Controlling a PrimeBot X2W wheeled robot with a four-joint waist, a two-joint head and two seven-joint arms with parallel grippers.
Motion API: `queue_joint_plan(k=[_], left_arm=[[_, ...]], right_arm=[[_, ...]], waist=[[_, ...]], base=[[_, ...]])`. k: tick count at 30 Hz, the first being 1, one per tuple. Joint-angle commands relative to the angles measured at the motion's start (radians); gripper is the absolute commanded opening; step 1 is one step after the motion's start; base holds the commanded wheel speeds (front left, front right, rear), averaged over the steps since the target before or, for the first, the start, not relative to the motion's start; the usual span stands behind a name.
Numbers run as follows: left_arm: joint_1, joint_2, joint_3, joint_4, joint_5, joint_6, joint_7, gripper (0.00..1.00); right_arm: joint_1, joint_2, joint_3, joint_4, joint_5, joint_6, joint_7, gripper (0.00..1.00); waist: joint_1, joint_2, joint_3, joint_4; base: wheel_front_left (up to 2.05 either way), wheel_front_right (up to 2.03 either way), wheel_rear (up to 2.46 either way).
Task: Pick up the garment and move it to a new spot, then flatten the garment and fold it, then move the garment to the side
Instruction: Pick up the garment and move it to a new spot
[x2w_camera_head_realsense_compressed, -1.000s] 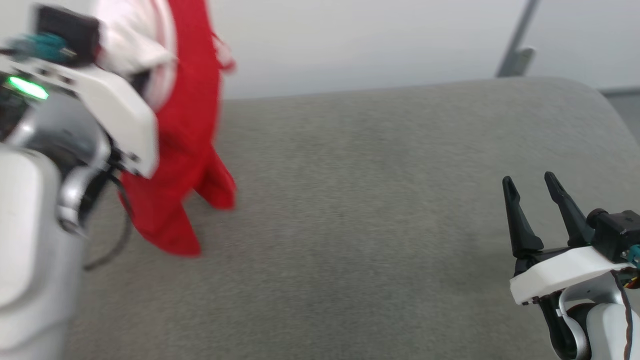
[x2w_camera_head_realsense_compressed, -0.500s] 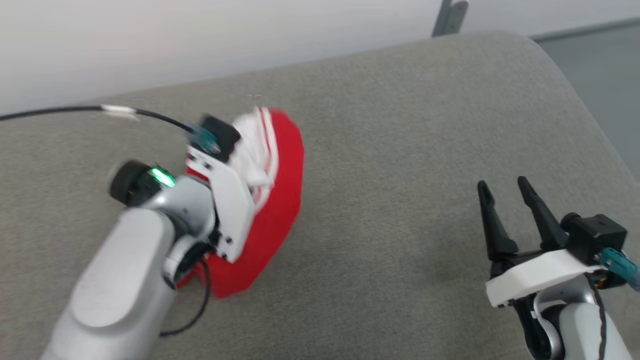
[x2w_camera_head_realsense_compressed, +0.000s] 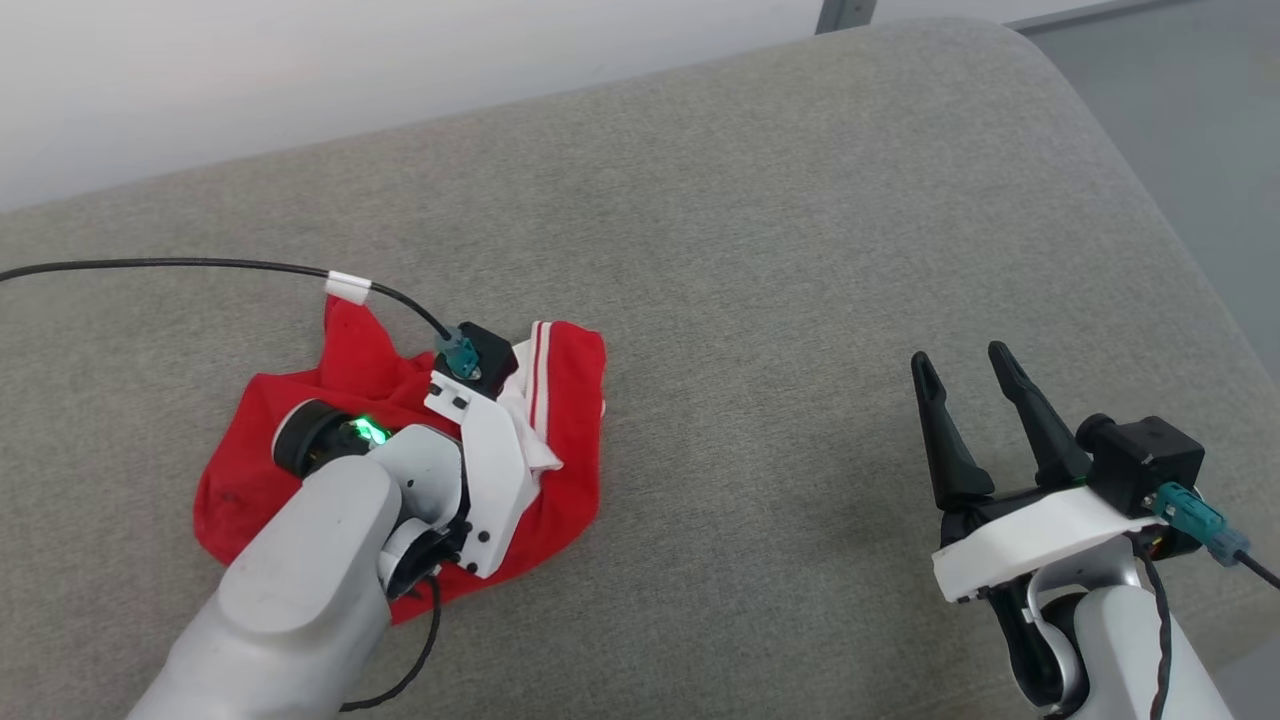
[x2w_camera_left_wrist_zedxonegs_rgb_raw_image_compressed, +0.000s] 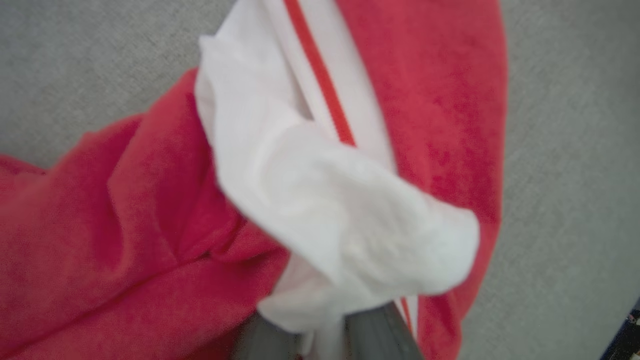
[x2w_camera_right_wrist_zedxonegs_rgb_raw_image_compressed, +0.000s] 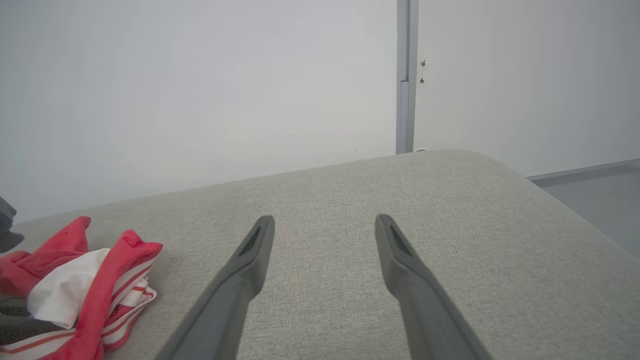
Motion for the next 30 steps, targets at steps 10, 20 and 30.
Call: queue_joint_plan(k=[10, 20, 30], left_arm=[[-0.038, 0.029, -0.031, -0.023, -0.103, -0.002, -0.195, 1.00], [0.044, 0.105, 0.059, -0.143, -0.119, 0.027, -0.454, 1.00], [0.238, 0.192, 0.161, -0.243, -0.124, 0.114, -0.708, 1.00]], right_arm=[[0.013, -0.025, -0.012, 0.021, -0.007, 0.000, -0.013, 1.00], [0.050, -0.050, -0.022, -0.003, -0.020, 0.000, 0.005, 1.00], [0.103, -0.060, -0.040, -0.013, -0.029, 0.000, 0.024, 1.00]], waist=[[0.0000, -0.0001, -0.066, 0.084], [0.0000, -0.0001, -0.135, 0.180], [0.0000, -0.0001, -0.204, 0.266]], base=[[0.00, 0.00, 0.00], [0.00, 0.00, 0.00], [0.00, 0.00, 0.00]])
